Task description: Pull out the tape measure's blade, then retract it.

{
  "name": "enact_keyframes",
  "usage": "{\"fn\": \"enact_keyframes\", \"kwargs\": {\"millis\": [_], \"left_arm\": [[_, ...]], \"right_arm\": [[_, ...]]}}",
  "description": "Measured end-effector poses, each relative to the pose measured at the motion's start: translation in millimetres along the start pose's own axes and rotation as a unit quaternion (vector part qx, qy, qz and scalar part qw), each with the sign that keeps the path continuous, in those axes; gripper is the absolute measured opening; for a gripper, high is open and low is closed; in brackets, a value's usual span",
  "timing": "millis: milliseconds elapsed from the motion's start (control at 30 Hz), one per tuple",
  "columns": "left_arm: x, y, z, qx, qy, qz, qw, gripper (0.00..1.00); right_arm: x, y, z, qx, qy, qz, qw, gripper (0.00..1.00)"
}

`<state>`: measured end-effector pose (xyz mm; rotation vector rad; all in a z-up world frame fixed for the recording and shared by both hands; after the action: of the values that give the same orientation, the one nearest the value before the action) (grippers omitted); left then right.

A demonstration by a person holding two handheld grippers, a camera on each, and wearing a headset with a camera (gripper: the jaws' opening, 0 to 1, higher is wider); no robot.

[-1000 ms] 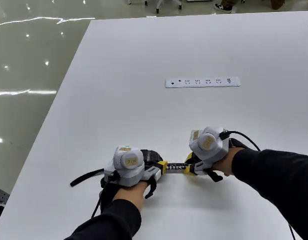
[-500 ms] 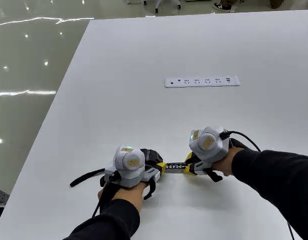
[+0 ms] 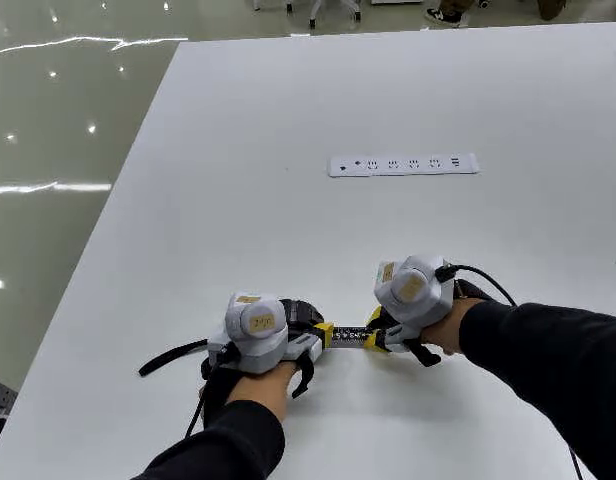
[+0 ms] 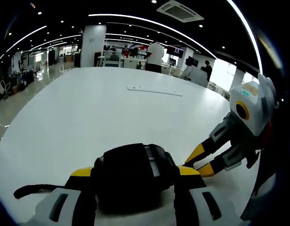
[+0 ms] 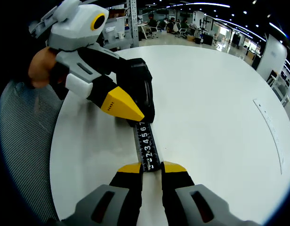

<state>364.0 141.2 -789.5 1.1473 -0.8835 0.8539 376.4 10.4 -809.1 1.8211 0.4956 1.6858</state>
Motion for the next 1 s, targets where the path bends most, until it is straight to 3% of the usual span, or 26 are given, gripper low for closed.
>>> {"fn": "enact_keyframes", "kwargs": {"millis": [333, 433, 533, 1000], "left_arm": [[0.9, 0.5, -2.8, -0.013, 0.001, 0.0, 0.9999, 0.59], [0.7, 0.1, -2.5, -0.015, 0.004, -0.003, 0.9999, 0.59], [0.2, 0.8, -1.6, -0.02, 0.0, -0.007, 0.9998, 0.59], [0.8, 0.9, -2.0, -0.019, 0.009, -0.01, 0.9997, 0.59]], "right_arm": [[0.2, -0.4, 0.4, 0.001, 0.003, 0.007, 1.0, 0.11], [8.3, -7.4, -0.2, 0.0, -0.016, 0.018, 0.9997, 0.11], [13.2, -15.3, -4.6, 0.009, 0.001, 0.021, 0.9997, 0.11], [27.7, -30.1, -6.1, 0.014, 0.003, 0.04, 0.9991, 0.1]]}}
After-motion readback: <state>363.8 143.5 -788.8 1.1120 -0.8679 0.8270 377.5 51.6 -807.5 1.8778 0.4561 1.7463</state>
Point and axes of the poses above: the centre of the closed fingertips' face, and the gripper's own axes: y roughly backward along the fingers, z roughly to its right, x roughly out of its top, the point moved 4 cm from there along y, roughly backward along the fingers, and after that the axes turned 15 degrees about z, right-handed, at the moved point
